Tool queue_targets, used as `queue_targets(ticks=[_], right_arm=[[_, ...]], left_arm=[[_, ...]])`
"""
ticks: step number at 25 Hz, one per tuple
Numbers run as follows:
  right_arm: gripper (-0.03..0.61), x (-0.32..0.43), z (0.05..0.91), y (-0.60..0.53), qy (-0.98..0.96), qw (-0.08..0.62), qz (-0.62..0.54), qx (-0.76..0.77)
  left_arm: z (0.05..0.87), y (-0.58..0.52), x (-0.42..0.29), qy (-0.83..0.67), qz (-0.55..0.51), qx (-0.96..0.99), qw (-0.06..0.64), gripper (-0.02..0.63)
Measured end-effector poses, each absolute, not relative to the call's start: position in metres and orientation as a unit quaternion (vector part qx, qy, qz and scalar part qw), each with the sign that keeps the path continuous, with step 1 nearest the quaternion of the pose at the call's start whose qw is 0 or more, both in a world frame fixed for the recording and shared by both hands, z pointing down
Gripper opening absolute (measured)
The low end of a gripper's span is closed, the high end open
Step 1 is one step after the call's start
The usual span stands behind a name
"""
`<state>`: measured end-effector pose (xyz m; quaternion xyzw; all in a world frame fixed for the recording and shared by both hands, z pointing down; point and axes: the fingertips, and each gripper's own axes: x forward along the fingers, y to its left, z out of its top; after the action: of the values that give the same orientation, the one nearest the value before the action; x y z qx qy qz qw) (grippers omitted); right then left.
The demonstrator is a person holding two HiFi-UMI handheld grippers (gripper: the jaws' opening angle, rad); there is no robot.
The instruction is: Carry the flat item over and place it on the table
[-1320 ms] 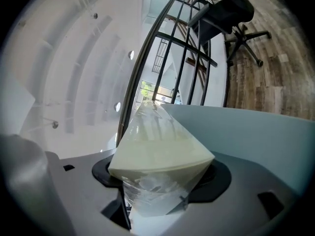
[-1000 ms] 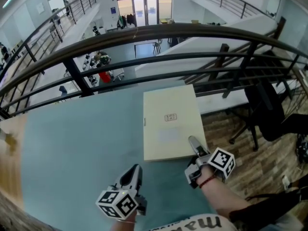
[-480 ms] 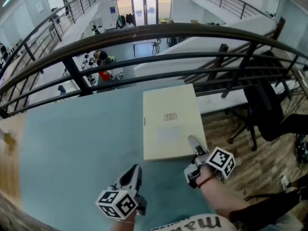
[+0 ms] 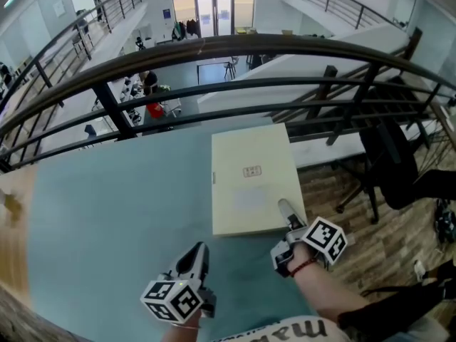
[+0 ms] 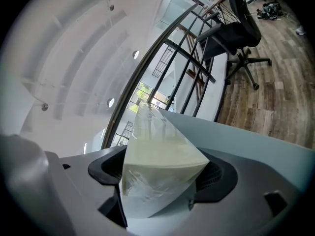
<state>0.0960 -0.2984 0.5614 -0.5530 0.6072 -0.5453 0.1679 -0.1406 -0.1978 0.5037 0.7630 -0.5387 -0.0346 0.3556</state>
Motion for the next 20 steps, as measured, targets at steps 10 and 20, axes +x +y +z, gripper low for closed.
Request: queue_targets(ticks=[10,20], right_arm=[[0.407,0.101,0.563,-0.295,0.613,0.152,-0.525,-0.571],[0.408,0.107,0.558,-0.299,0.627,0.152,-0.492,-0.584]], left_arm=[[0.507,-0.196,-0.139,-0.536,-0.036,0.762,0.361,0.003],[0.508,-0.198,-0.139,-0.535,-0.033,0.762,0.363,0.003]])
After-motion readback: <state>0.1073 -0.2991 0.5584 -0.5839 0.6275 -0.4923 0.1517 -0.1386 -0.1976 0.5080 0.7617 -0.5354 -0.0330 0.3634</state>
